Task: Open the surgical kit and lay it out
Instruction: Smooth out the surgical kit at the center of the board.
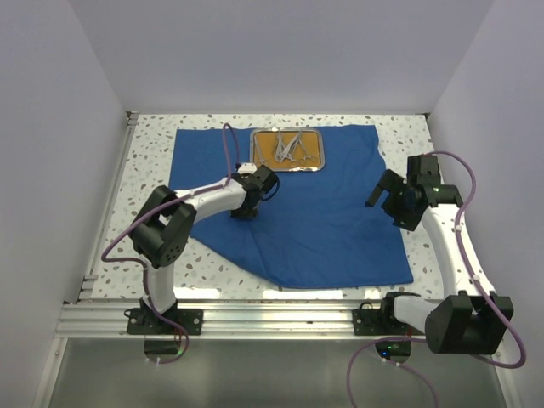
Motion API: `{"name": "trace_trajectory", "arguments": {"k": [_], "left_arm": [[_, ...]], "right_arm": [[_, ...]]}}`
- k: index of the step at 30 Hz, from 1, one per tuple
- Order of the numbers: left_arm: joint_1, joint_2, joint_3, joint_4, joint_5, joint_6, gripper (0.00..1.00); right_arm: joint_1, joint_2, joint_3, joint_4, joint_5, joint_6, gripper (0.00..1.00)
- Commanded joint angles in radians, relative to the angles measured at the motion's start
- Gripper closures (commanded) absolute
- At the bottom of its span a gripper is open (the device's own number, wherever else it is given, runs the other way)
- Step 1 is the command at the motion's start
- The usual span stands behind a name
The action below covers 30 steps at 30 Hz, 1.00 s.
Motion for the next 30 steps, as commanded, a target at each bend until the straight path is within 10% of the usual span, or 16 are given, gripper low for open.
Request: {"name": "trace_trajectory", "arguments": {"k": [1, 4, 21, 24, 25, 30], "left_arm": [[-0.001, -0.031, -0.015, -0.006, -0.037, -0.037, 0.67], [-0.001, -0.038, -0.017, -0.023, -0.042, -0.063, 1.00], [-0.006, -0.789, -0.233, -0.642, -0.060, -0.411, 1.00], [-0.007, -0.934, -0.291, -0.641, 0.003, -0.413, 0.75], [-0.007, -0.962, -0.307, -0.643, 0.010, -0.419, 0.52], [-0.007, -0.986, -0.250, -0.643, -0.029, -0.402, 0.33]], "right_arm": [[0.006, 0.006, 0.026, 0.005, -0.028, -0.029, 0.01], [0.009, 0.009, 0.028, 0.002, -0.026, -0.033, 0.01], [0.030, 0.025, 0.044, 0.018, -0.054, -0.034, 0.01], [0.030, 0.032, 0.055, 0.020, -0.057, -0.036, 0.01], [0.030, 0.035, 0.057, 0.020, -0.060, -0.039, 0.01], [0.055, 0.037, 0.063, 0.018, -0.059, -0.040, 0.01]]}}
